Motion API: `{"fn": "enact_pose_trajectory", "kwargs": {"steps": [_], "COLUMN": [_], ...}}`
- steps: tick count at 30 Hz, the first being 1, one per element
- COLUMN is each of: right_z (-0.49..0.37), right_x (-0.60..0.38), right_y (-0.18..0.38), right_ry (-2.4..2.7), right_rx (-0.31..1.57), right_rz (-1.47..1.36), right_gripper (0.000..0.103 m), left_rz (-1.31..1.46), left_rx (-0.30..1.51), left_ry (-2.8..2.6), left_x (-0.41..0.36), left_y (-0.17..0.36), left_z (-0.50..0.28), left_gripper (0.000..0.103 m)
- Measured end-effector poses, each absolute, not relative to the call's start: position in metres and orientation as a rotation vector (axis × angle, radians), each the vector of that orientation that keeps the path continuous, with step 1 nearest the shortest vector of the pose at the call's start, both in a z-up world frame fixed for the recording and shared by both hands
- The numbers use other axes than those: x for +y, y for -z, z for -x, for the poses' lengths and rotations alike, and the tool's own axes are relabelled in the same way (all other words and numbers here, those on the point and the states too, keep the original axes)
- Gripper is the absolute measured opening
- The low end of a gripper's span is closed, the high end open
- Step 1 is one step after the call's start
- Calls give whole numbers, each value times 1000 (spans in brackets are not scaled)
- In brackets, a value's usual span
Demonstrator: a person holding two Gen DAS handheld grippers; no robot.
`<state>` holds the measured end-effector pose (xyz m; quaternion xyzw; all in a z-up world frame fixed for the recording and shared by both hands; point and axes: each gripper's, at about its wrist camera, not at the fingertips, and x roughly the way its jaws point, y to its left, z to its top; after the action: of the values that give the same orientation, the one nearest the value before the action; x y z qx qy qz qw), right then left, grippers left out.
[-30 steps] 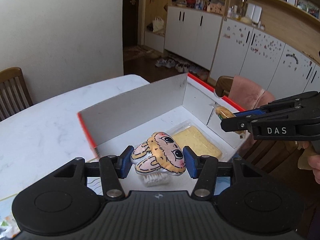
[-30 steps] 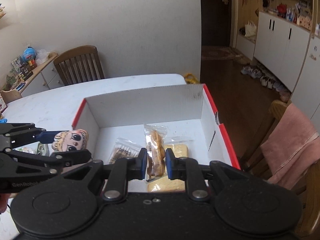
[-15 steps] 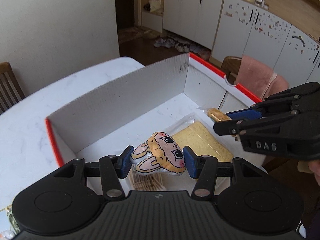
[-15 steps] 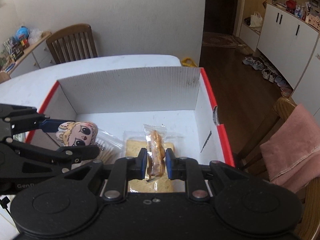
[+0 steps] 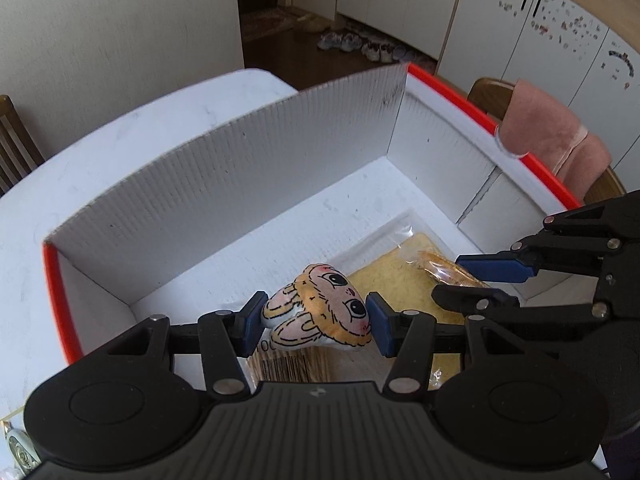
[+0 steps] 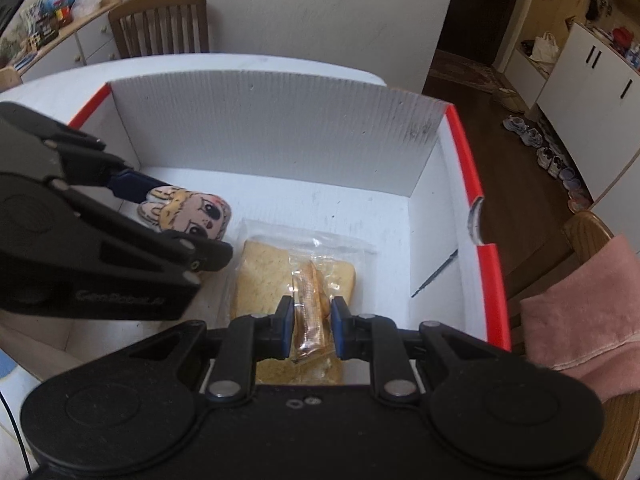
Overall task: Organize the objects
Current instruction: 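Open both tools to release the doll and pastry bag into the box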
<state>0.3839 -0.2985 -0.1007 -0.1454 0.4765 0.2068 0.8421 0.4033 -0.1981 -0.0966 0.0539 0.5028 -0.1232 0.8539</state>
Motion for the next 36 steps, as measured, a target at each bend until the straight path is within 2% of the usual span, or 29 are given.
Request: {"fn": "enact_pose_trajectory", "kwargs": {"steps": [6, 12, 17, 20, 25, 31, 33, 36], "right_z": [-385, -387, -388, -386, -380, -370, -366, -358], "right_x": [-296, -298, -299, -302, -303, -306, -308, -308], "right_y": [108, 110, 110, 107, 101, 85, 78, 69], "right_ry": [-445, -452, -459, -466, -468, -468, -468, -467], "right_rx": [1028, 1029, 1033, 1032, 1018, 990, 979, 956], "right_rz": [335, 332, 324, 309, 299, 276, 262, 253], "right_gripper": [19, 24, 30, 37, 44, 46, 52, 53], "left_rz": [-110, -80, -83, -85, -82, -60, -58, -56], "left_rx": [1143, 1191, 1205, 1195, 1155, 1101, 1078, 1042], "left_ry": [255, 243, 228, 219, 233, 248, 252, 253], "left_x": [-200, -196, -197, -196, -195, -191, -188, -183], "left_y": [108, 113, 114, 113, 104, 87, 80, 72], "left_z": [-410, -416, -419, -417, -412, -400, -394, -385], "left_gripper": [53, 54, 60, 67, 67, 67, 67, 67]}}
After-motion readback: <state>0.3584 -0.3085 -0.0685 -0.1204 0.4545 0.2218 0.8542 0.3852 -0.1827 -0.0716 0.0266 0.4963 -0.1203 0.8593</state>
